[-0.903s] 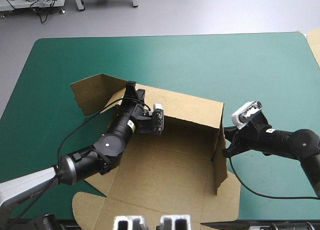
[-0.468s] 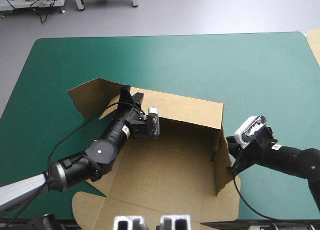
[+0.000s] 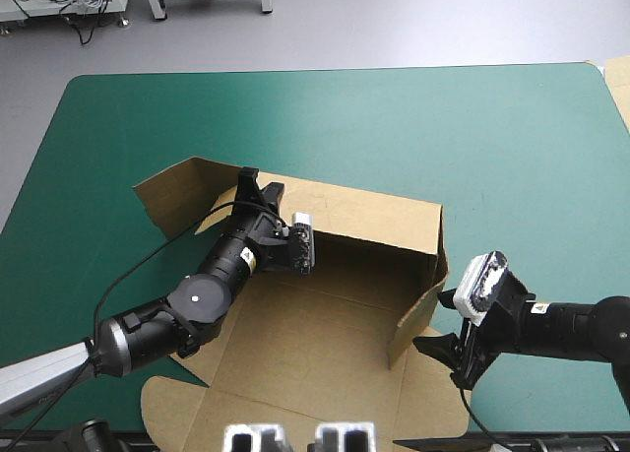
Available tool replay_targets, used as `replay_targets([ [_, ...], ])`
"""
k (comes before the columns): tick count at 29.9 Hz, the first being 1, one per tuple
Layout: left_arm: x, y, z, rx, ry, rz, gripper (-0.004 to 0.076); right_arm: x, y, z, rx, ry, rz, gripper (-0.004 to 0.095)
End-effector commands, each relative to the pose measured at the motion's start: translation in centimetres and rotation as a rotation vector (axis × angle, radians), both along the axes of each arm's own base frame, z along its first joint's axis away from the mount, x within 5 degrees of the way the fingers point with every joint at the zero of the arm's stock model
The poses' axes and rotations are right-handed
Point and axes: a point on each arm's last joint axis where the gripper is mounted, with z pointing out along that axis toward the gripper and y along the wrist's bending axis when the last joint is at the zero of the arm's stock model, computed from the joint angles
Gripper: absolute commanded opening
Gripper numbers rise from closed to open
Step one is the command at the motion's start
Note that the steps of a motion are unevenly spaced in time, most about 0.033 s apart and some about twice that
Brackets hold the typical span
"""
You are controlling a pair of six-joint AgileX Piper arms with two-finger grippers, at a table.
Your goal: Fold the box
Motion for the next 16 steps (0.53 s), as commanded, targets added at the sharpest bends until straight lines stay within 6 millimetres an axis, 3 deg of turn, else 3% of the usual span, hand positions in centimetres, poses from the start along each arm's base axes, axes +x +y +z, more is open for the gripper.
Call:
replay_targets([
  [1,-0.3,-0.4,1.2,-0.039,-0.027,-0.038,0.0007,-0.3,0.2,2.5,0.053,-0.118,-0.018,0.0730],
  [16,-0.5,-0.8,1.2,-0.061,0.005,-0.082,0.0008,1.3,0.0,1.5,0.105,-0.189,-0.135,0.0730],
])
